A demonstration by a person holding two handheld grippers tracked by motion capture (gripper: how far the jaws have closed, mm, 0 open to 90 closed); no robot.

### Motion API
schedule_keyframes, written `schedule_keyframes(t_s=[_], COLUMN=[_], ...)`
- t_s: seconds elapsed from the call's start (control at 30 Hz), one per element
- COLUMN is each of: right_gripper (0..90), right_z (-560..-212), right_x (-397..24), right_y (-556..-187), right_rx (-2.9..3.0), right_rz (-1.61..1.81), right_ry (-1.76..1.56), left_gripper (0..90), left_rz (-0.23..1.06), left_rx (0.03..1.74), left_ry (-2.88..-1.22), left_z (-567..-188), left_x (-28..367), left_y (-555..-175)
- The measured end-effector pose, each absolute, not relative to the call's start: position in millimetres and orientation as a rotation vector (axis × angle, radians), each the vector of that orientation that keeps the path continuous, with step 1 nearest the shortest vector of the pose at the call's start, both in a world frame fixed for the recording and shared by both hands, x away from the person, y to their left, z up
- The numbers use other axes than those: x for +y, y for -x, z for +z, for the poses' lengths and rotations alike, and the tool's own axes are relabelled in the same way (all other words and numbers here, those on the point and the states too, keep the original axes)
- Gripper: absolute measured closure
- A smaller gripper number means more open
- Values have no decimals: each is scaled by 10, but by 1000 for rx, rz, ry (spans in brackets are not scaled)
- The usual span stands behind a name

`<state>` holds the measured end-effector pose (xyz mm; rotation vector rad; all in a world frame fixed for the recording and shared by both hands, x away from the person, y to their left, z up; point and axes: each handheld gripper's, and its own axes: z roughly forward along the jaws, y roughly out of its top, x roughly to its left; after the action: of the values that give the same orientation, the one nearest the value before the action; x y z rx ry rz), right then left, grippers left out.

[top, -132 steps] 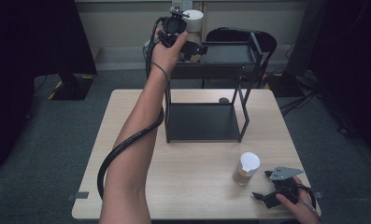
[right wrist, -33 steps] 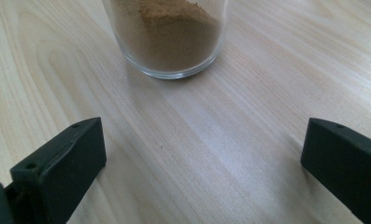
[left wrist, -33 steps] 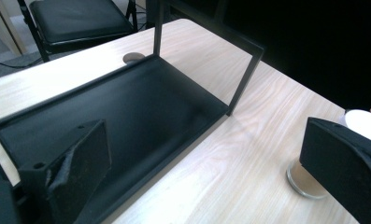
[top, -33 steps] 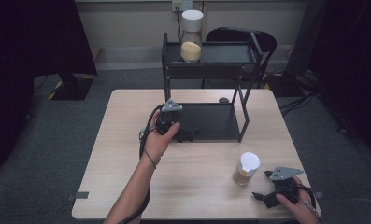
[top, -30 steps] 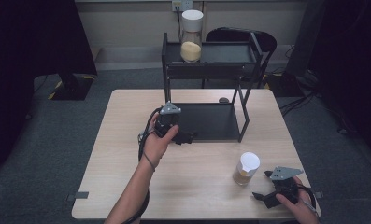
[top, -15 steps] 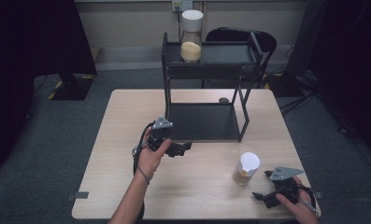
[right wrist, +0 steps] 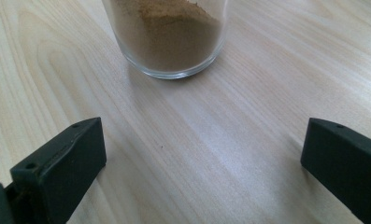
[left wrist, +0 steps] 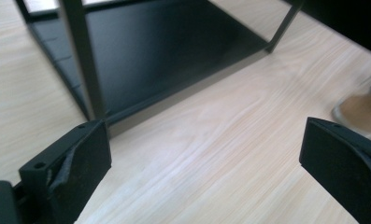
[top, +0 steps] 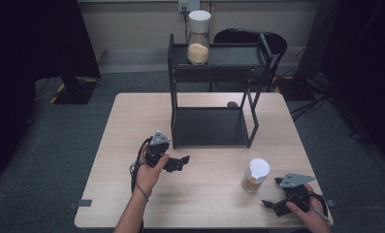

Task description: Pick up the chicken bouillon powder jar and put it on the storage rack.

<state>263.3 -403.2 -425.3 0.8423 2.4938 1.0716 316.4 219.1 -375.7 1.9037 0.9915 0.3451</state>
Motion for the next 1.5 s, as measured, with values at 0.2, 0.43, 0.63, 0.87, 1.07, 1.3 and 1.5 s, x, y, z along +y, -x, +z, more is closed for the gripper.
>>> schedule_keyframes(t_s=[0.2, 0.43, 0.63, 0.87, 1.07, 1.3, 1.5], right_gripper=[0, 0, 0, 0, 0, 0, 0], right_z=[-4253, -4253, -4253, -4253, -4251, -4250, -4250], right_x=[-4032, -4032, -4032, -4032, -4030, -4029, -4026], right_y=[-2633, -2633, -2633, -2633, -2634, -2634, -2631], right_rx=[2494, 2494, 2494, 2494, 2494, 2495, 2493], right_rz=[1072, 1072, 1072, 1071, 1070, 1069, 1069], right_ry=[-843, -842, -842, -842, -843, -843, -846], left_gripper=[17, 18, 18, 19, 19, 0, 0], left_rz=[361, 396, 430, 478, 513, 521, 524], left_rx=[1033, 1104, 1133, 1151, 1156, 1132, 1134], left_ry=[-1900, -1902, -1926, -1989, -2059, -2072, -2069], left_z=[-3863, -4003, -4114, -4207, -4271, -4288, -4292], left_x=[2310, 2480, 2515, 2505, 2484, 2505, 2500], left_y=[-3065, -2948, -2869, -2781, -2741, -2726, -2722])
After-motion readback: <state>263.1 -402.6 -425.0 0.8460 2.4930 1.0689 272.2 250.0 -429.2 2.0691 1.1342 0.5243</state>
